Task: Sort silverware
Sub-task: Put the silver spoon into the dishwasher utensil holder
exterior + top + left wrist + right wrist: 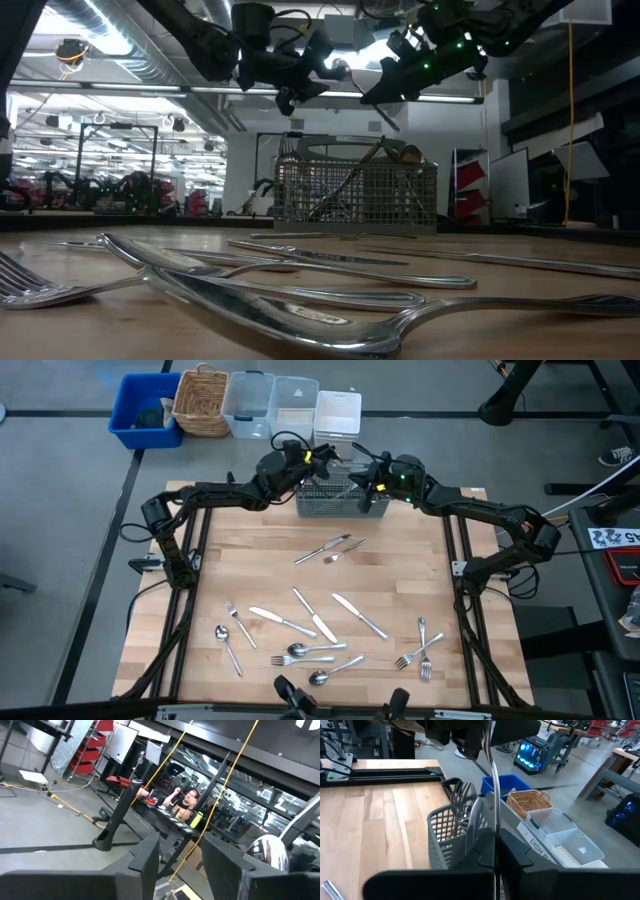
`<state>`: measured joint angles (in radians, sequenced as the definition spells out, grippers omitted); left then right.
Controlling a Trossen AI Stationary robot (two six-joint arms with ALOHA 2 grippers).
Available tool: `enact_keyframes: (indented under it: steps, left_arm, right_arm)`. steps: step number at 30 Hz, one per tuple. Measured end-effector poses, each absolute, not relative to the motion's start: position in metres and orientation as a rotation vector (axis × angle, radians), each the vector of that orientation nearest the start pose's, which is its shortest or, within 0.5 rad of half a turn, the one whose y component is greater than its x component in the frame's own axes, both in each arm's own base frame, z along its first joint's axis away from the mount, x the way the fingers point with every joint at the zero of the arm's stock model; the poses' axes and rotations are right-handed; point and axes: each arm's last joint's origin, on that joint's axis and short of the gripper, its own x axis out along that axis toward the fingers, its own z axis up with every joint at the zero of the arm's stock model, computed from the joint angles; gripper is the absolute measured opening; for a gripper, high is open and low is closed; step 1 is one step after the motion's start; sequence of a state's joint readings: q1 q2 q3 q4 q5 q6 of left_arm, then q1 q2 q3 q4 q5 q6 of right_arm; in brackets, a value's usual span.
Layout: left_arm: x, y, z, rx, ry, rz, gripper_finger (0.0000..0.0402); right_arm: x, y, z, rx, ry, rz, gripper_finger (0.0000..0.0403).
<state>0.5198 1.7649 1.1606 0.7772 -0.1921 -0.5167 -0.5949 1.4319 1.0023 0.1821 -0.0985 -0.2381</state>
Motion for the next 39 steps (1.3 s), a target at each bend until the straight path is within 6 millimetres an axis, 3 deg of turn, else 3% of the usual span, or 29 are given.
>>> enact_keyframes:
  steps: [15, 26, 34, 39]
  left_arm:
    - [0.363, 0.172, 0.289, -0.435, -0.309, 0.562, 0.0132]
    - [0.357, 0.184, 0.289, -0.407, -0.307, 0.592, 0.0132]
    - [0.353, 0.191, 0.288, -0.391, -0.305, 0.615, 0.0132]
    - [0.352, 0.193, 0.288, -0.363, -0.294, 0.629, 0.0132]
  right_arm:
    - [0.271, -0.179, 0.295, -0.151, 0.282, -0.441, 0.0006]
    - [0.265, -0.18, 0.302, -0.192, 0.282, -0.551, 0.0005]
    - [0.244, -0.184, 0.305, -0.167, 0.389, -0.674, 0.0005]
    - [0.231, -0.194, 0.295, -0.098, 0.493, -0.706, 0.0004]
